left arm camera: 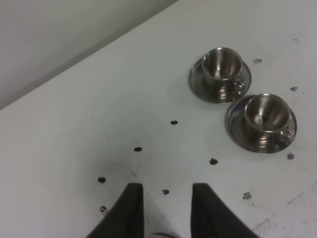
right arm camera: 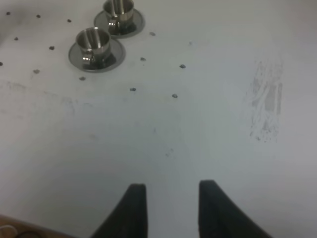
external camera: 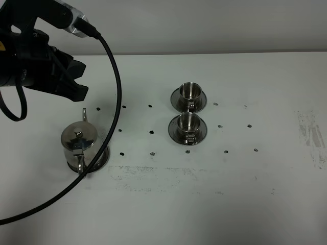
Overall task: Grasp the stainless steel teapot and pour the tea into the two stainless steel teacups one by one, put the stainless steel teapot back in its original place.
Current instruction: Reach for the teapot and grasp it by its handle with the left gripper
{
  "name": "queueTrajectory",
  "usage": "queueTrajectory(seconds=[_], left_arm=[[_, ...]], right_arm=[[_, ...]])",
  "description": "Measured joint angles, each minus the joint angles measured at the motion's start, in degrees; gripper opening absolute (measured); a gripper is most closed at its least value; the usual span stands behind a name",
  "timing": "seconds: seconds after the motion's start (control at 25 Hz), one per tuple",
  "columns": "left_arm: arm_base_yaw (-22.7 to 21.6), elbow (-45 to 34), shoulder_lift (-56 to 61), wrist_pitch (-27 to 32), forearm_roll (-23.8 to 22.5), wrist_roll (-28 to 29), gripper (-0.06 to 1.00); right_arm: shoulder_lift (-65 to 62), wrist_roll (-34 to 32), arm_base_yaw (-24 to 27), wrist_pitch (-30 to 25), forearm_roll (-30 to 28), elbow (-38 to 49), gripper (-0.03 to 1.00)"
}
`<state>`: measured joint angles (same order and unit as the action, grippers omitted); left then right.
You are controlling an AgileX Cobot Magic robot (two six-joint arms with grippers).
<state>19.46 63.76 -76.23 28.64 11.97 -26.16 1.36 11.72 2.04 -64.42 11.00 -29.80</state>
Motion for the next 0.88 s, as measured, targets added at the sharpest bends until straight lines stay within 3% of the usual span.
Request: queueTrajectory(seconds=[0.32,0.72,0.88], left_arm=[[0.0,0.0,0.0,1.1,0.0,0.0,0.25],[0.0,0.0,0.0,1.2,0.0,0.0,0.25],[0.0,0.0,0.0,1.7,0.0,0.0,0.25]], right_arm=[[0.0,-0.2,4.5,0.0,1.4,0.0,0.28],[0.0,-0.5,5.0,0.0,1.3,0.0,0.28],[0.0,-4.6,5.0,0.1,-1.9,0.0,0.28]])
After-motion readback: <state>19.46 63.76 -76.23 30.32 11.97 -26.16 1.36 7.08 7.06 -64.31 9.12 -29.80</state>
